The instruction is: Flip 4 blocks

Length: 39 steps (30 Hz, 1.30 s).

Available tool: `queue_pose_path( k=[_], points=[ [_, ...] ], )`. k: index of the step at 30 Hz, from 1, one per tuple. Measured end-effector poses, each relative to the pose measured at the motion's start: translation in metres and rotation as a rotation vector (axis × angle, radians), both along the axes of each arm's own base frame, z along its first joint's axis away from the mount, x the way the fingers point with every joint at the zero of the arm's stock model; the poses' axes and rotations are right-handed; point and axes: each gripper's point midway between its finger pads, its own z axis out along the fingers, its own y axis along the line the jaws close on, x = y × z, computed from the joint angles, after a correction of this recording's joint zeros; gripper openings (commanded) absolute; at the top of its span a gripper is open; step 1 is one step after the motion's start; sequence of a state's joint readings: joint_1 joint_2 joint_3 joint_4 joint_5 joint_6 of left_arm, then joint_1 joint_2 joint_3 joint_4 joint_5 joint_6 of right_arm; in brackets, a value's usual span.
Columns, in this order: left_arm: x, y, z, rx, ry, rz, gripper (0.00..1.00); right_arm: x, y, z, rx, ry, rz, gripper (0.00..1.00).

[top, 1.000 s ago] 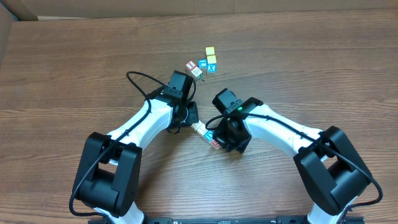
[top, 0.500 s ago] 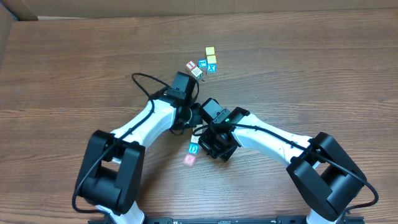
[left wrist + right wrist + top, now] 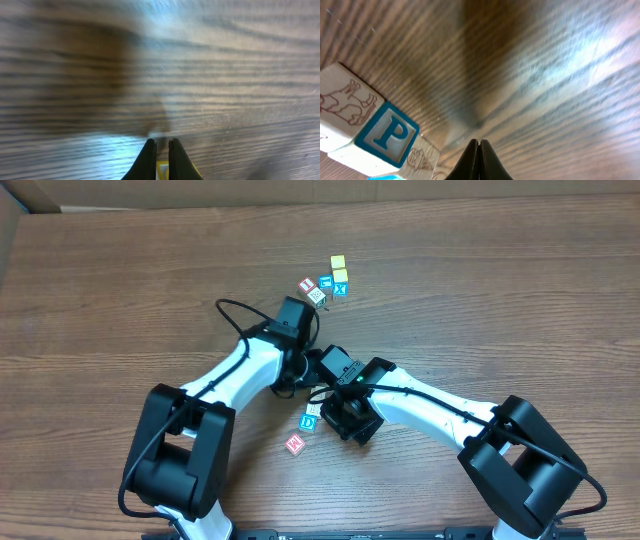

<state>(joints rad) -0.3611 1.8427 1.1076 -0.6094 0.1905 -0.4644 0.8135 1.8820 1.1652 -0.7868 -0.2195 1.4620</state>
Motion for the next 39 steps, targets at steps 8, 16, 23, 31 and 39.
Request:
queue_pose_path(
  k=[8, 16, 23, 31, 39],
  points=[
    [0.042, 0.028, 0.047, -0.008, -0.041, 0.085, 0.04, 0.021, -0.002, 0.013, 0.010, -0.125, 0.285, 0.04],
    [0.056, 0.071, 0.077, -0.001, -0.021, 0.171, 0.04, 0.047, 0.034, 0.066, 0.091, -0.302, 0.586, 0.04],
    [0.044, 0.108, 0.073, 0.014, 0.052, 0.255, 0.04, 0.038, 0.081, 0.082, 0.100, -0.493, 0.773, 0.04],
    [0.030, 0.110, 0.059, 0.023, 0.102, 0.260, 0.04, 0.029, 0.118, 0.082, 0.052, -0.665, 0.915, 0.04],
    [0.010, 0.111, 0.042, 0.034, 0.164, 0.260, 0.04, 0.023, 0.115, 0.045, -0.053, -0.633, 0.993, 0.04]
  ],
)
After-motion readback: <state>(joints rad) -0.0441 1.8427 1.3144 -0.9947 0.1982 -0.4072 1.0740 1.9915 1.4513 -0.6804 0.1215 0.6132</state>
